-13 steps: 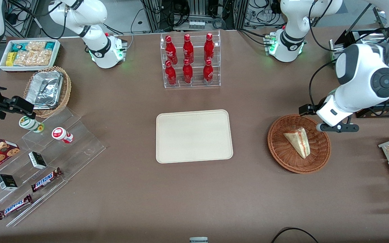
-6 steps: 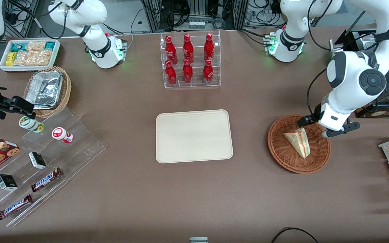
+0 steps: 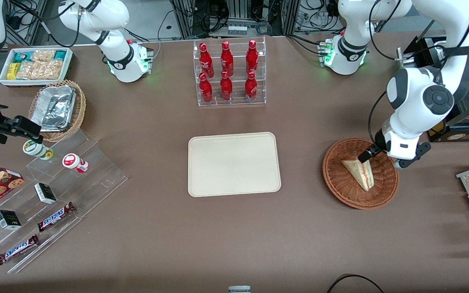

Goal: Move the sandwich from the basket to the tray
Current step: 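Lower the left gripper and close it on the sandwich's wrapped edge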

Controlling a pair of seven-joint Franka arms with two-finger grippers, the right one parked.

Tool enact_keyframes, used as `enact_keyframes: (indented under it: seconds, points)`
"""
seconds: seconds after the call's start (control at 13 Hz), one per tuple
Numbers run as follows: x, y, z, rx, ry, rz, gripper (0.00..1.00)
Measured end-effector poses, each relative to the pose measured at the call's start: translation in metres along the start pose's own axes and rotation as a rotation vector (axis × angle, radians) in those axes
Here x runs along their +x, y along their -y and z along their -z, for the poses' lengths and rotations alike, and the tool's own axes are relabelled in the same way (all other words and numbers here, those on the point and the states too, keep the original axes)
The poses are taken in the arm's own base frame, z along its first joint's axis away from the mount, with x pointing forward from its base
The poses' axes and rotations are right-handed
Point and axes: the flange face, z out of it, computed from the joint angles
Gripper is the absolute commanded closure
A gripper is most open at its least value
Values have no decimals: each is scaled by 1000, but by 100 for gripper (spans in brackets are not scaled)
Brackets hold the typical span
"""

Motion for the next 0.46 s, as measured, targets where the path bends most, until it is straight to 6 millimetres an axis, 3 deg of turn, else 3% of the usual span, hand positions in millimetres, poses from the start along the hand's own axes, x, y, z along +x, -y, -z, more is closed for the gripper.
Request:
enact_keyframes:
  seconds: [0.46]
  points:
    - [5,-3,-52,29,4,-23,0]
